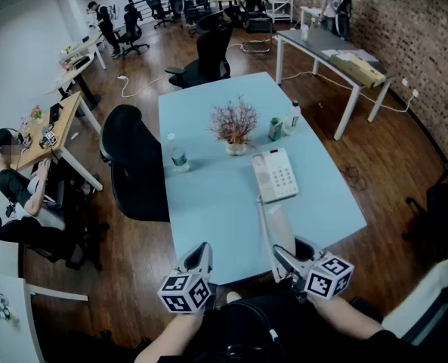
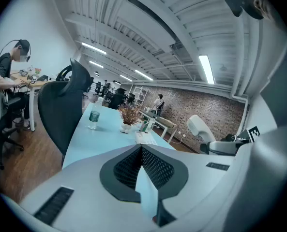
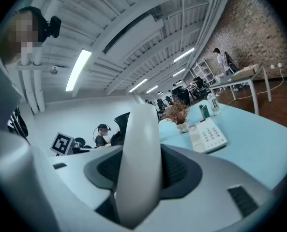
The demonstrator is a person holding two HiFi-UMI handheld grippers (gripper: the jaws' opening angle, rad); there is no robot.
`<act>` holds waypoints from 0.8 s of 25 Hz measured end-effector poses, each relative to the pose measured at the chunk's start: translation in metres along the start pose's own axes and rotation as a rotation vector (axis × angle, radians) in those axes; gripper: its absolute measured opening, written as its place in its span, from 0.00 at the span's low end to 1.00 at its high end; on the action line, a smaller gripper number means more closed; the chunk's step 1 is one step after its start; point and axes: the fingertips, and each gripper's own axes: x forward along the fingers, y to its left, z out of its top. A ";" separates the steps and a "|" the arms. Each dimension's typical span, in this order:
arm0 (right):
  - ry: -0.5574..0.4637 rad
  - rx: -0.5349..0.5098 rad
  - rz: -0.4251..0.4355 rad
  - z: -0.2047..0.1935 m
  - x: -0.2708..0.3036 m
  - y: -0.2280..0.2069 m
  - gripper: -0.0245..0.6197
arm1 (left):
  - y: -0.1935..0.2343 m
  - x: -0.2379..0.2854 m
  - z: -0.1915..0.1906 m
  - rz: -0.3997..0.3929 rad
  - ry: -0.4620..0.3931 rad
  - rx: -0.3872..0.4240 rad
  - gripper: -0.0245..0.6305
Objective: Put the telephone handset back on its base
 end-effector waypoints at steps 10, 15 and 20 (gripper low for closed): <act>-0.001 0.004 0.002 -0.001 -0.002 0.000 0.40 | -0.002 0.000 -0.001 -0.006 0.003 0.000 0.04; -0.003 0.000 -0.003 -0.001 -0.003 -0.001 0.40 | -0.002 0.000 0.000 -0.007 0.002 0.005 0.04; -0.003 0.003 -0.001 0.000 -0.002 0.001 0.40 | -0.002 -0.001 0.000 -0.006 0.005 0.006 0.04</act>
